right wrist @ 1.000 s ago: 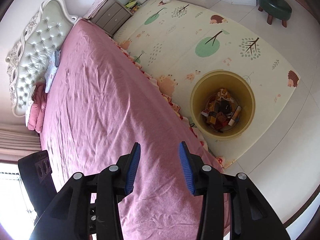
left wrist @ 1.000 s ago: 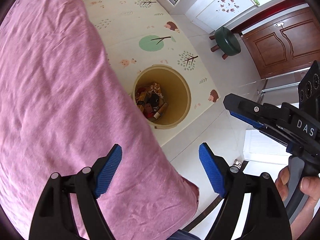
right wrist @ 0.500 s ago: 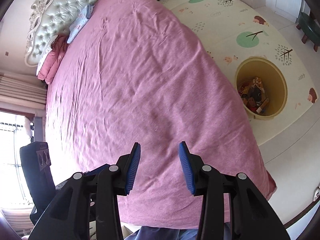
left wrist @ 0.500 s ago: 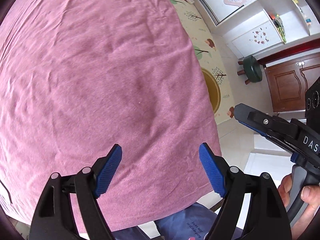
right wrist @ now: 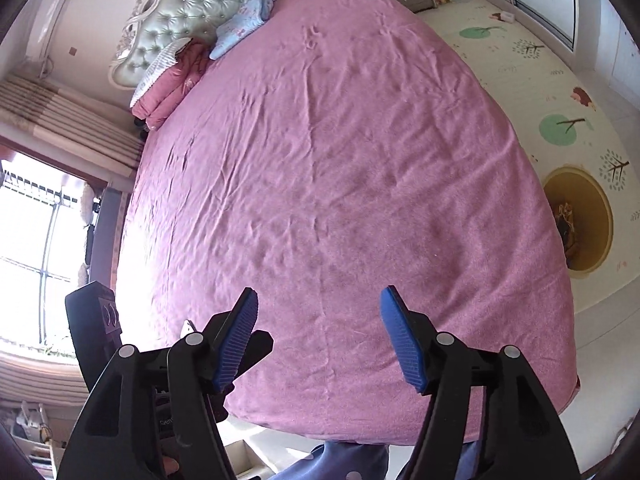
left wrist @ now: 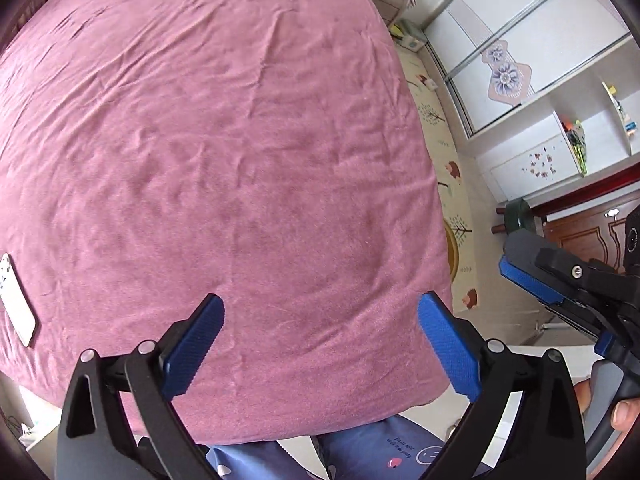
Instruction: Collect trash
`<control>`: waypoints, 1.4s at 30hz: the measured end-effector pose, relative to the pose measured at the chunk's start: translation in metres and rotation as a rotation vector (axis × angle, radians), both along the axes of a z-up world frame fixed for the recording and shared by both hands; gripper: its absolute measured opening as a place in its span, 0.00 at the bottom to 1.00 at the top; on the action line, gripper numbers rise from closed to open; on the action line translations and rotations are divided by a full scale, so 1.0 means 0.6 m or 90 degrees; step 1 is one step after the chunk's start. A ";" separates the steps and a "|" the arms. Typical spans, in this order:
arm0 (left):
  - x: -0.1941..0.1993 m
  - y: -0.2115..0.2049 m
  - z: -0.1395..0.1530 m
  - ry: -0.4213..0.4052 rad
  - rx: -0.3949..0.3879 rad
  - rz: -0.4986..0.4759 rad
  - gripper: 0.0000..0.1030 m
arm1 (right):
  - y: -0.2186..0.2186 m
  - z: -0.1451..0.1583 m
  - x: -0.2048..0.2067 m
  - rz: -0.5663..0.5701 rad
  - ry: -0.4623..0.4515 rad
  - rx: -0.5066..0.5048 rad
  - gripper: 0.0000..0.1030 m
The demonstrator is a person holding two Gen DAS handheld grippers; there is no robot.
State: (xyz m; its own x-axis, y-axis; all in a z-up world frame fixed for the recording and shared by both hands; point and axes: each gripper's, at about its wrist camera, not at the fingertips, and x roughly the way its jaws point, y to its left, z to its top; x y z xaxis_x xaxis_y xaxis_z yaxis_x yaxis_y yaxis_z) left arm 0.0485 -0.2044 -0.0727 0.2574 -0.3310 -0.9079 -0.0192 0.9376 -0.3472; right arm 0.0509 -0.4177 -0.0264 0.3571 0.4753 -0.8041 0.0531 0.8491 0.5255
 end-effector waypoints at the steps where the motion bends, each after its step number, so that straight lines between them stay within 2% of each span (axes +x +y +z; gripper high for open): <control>1: -0.004 0.013 0.011 -0.010 0.001 0.012 0.96 | 0.006 0.013 -0.002 0.004 -0.013 -0.007 0.63; 7: -0.026 0.063 0.094 -0.095 0.035 0.059 0.96 | 0.035 0.078 -0.016 0.028 -0.073 -0.034 0.74; 13: -0.049 0.093 0.173 -0.154 0.078 0.100 0.96 | 0.061 0.113 -0.031 0.053 -0.088 -0.024 0.76; 16: -0.063 0.105 0.200 -0.181 0.084 0.114 0.96 | 0.073 0.129 -0.043 0.059 -0.103 -0.023 0.76; 23: -0.087 0.118 0.229 -0.208 0.093 0.134 0.96 | 0.084 0.144 -0.063 0.051 -0.120 -0.021 0.79; 29: -0.102 0.118 0.245 -0.228 0.090 0.127 0.96 | 0.095 0.153 -0.067 0.060 -0.140 -0.038 0.79; 34: -0.108 0.118 0.262 -0.257 0.105 0.125 0.96 | 0.093 0.164 -0.069 0.046 -0.159 -0.054 0.80; 42: -0.105 0.117 0.277 -0.271 0.140 0.128 0.96 | 0.101 0.182 -0.071 0.053 -0.192 -0.078 0.81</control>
